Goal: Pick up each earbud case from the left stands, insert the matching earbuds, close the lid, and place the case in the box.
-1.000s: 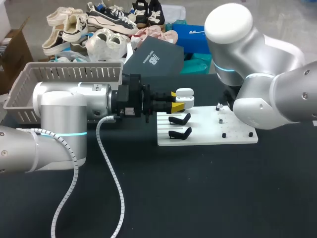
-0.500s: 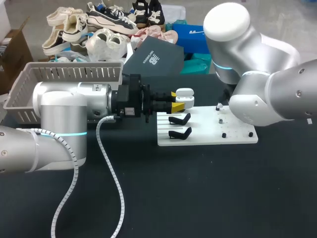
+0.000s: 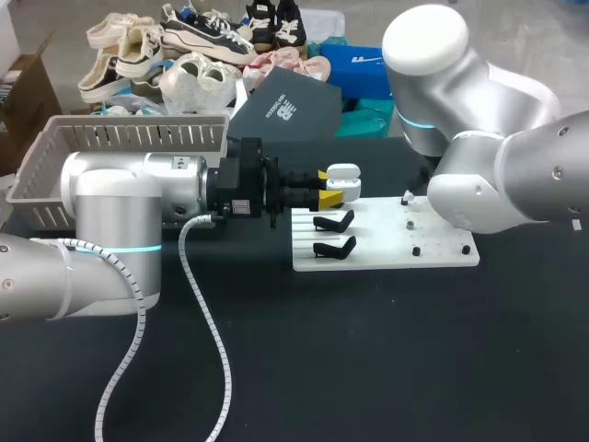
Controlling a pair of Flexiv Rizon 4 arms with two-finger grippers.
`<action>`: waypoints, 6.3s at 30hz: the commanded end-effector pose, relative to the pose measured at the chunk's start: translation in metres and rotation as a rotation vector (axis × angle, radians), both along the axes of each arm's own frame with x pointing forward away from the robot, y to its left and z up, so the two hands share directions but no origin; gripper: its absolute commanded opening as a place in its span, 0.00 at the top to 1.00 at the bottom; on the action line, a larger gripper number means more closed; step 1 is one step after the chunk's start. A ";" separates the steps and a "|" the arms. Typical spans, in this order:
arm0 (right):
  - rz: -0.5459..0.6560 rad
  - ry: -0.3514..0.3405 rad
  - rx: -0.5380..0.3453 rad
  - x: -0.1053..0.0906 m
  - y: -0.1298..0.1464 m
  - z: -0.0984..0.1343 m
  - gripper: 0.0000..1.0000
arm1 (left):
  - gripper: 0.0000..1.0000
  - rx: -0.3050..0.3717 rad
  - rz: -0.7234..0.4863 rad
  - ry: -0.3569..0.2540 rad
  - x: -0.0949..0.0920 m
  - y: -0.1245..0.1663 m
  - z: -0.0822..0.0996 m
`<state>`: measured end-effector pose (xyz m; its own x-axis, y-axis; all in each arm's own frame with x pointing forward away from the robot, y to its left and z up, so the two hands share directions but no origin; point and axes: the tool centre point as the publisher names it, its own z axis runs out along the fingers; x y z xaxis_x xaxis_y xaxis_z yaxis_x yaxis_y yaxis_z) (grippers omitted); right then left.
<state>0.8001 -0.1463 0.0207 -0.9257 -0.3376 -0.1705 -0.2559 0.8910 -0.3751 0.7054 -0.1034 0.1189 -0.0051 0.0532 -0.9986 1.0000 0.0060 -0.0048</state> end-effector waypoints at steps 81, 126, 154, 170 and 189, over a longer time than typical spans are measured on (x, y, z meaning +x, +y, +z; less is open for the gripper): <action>0.326 -0.273 0.190 -0.152 0.177 0.181 1.00 | 1.00 -0.001 -0.002 0.000 0.001 0.000 0.000; -0.123 0.045 0.249 -0.122 0.185 0.177 1.00 | 1.00 -0.001 -0.002 0.000 0.001 0.000 0.000; -0.384 0.121 0.194 -0.127 0.181 0.167 1.00 | 1.00 -0.001 -0.002 0.000 0.001 0.000 0.000; -0.547 0.053 0.158 -0.118 0.180 0.168 1.00 | 1.00 -0.001 -0.002 0.000 0.001 0.000 0.000; -0.531 0.080 0.187 -0.114 0.193 0.157 1.00 | 1.00 -0.001 -0.002 0.000 0.001 0.000 0.000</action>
<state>0.6839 0.0444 0.1791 -0.9731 0.2044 -0.1058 0.2216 0.9563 -0.1907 0.7054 -0.1034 0.1189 -0.0052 0.0533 -0.9986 1.0000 0.0060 -0.0048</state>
